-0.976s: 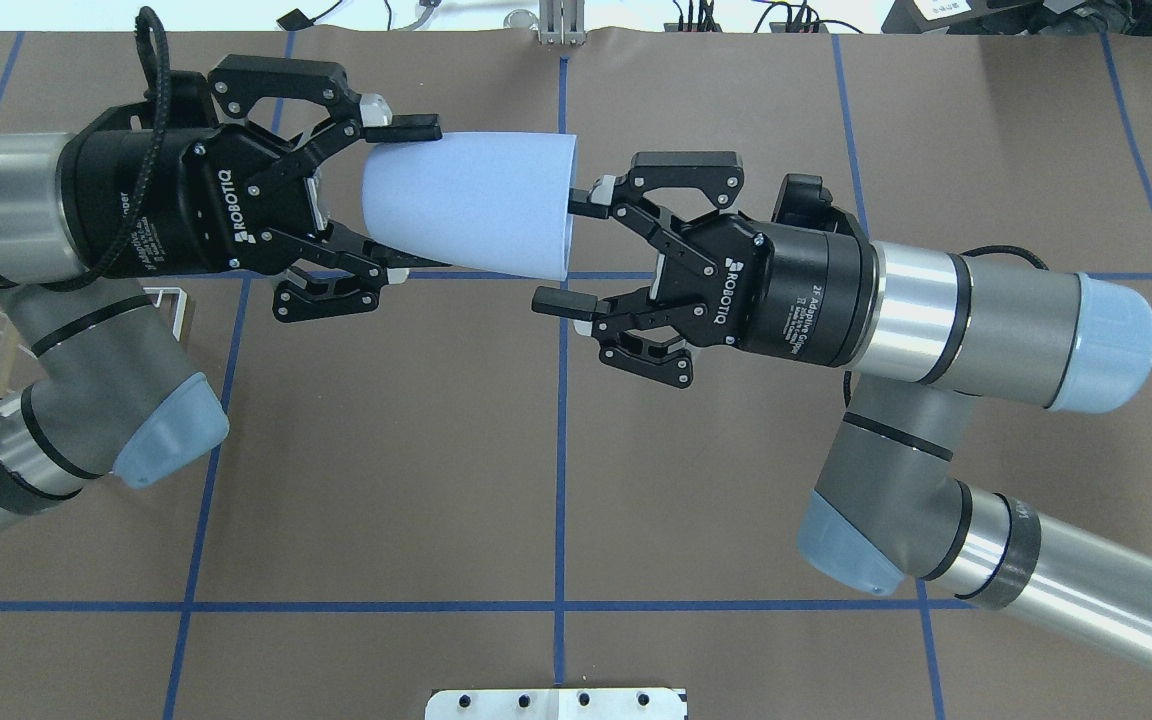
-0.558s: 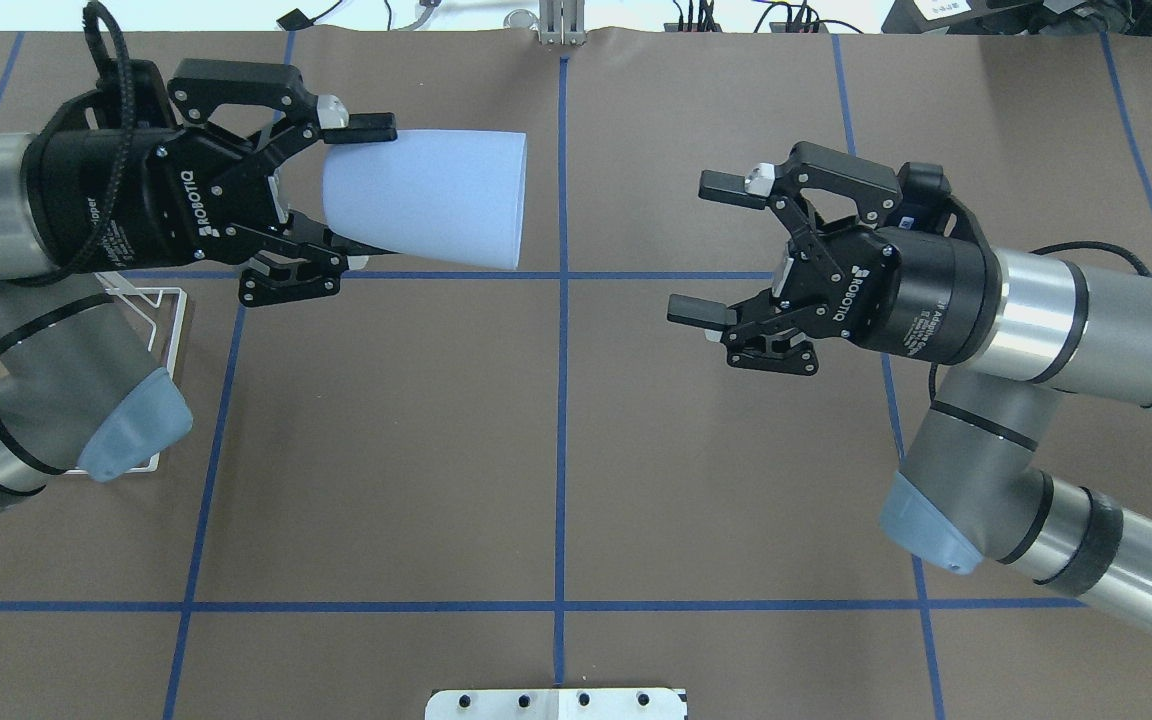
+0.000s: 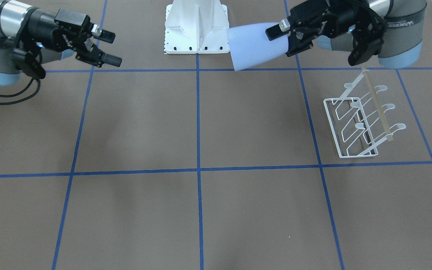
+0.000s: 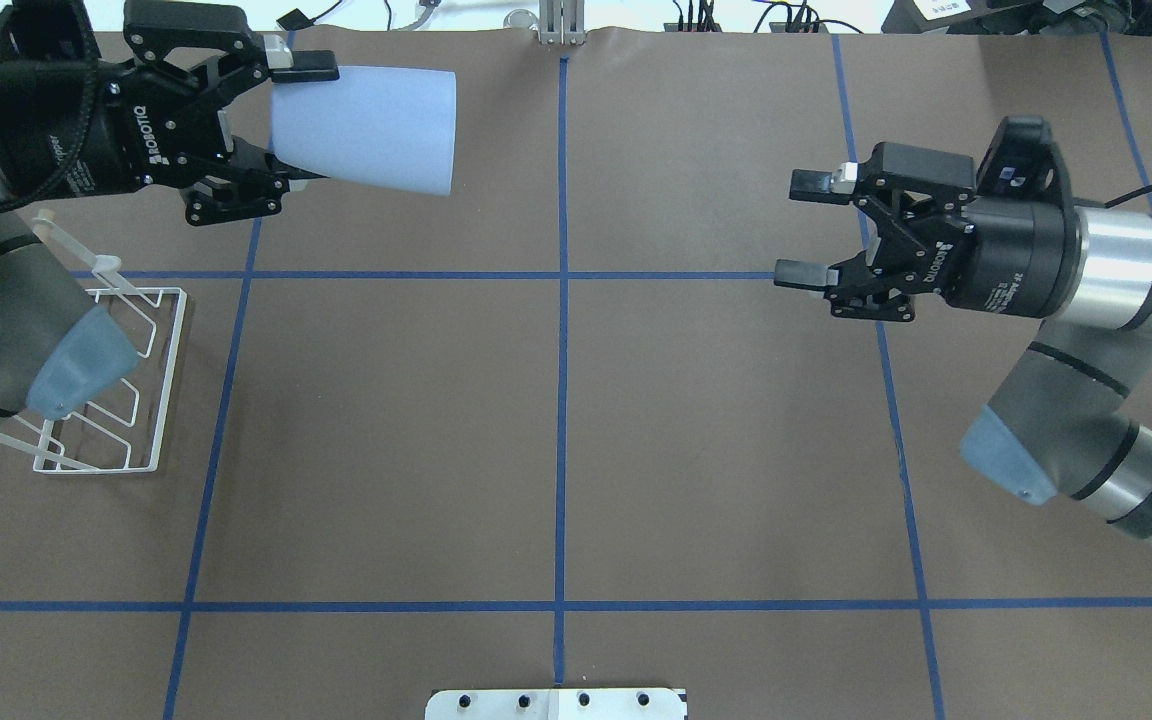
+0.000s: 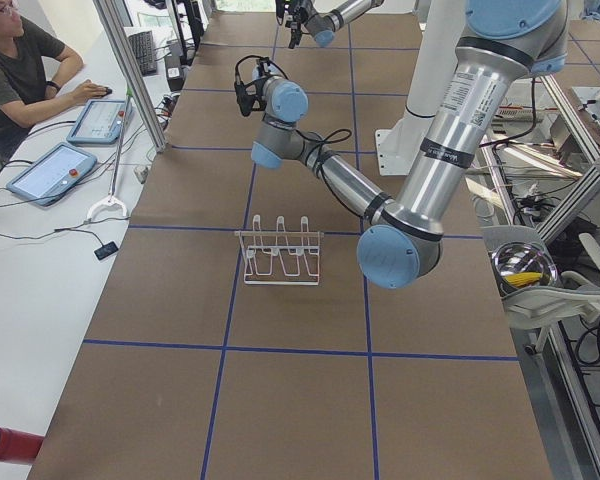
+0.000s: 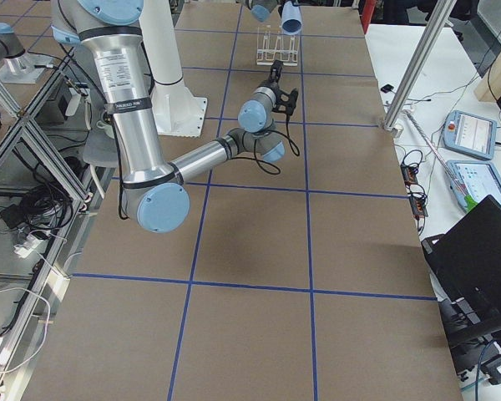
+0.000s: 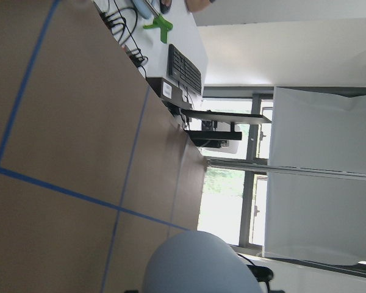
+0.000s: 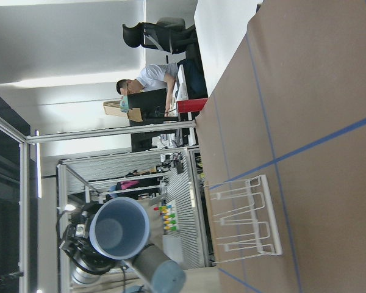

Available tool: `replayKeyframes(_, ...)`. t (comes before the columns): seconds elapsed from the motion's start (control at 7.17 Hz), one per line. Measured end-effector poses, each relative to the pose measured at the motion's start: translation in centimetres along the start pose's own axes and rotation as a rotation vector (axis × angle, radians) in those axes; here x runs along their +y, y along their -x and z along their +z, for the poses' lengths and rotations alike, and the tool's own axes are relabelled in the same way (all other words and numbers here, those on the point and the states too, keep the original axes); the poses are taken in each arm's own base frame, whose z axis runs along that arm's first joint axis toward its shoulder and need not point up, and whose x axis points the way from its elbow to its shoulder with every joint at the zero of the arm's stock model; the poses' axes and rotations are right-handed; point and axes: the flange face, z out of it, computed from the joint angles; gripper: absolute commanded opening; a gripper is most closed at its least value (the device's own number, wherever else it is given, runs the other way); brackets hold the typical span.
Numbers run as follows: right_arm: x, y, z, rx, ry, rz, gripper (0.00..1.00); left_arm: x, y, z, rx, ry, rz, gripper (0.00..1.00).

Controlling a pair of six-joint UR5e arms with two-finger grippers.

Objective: Hang cup on cup holder
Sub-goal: 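Open the right gripper and pull it back while the left gripper holds the cup, then carry the cup with the left gripper above the white wire rack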

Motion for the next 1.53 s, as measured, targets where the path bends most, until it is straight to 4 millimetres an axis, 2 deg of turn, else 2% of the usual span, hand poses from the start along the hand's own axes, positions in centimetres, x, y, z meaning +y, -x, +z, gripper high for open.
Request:
replayKeyframes(0.14,-2.3,-2.8,-3.1,0.087,-0.035,-0.084,1.0,-3.3,0.8,-2.3,-0.13,-0.023,0.093,0.0)
replayKeyframes(0.42,-5.3,-7.4,-9.0,0.297,-0.113,-0.228,1.0,-9.4,2.8,-8.7,-0.341,-0.032,0.237,0.0)
replayKeyframes(0.56,-6.6,-9.5,-11.7,0.423,-0.133,-0.314,1.0,-11.5,3.2,-11.1,-0.411,-0.047,0.294,0.0)
replayKeyframes(0.7,-7.8,-11.2,-14.0,0.546,-0.134,-0.399,1.0,-13.0,3.5,-12.7,-0.47,-0.054,0.346,0.0)
replayKeyframes(0.98,-10.0,-13.5,-17.8,0.745,-0.118,-0.525,1.0,-14.3,4.5,-14.3,-0.566,-0.056,0.403,0.0)
replayKeyframes(1.12,-11.1,-13.8,-19.5,0.817,-0.107,-0.574,1.0,-14.7,5.3,-14.5,-0.614,-0.065,0.451,0.0)
replayKeyframes(1.39,-12.1,-14.4,-21.4,0.895,-0.095,-0.62,1.0,-15.1,6.0,-14.1,-0.768,-0.098,0.576,0.0)
replayKeyframes(1.53,-12.5,-14.6,-21.9,0.931,-0.092,-0.61,1.0,-14.5,5.3,-13.7,-0.885,-0.098,0.603,0.0)
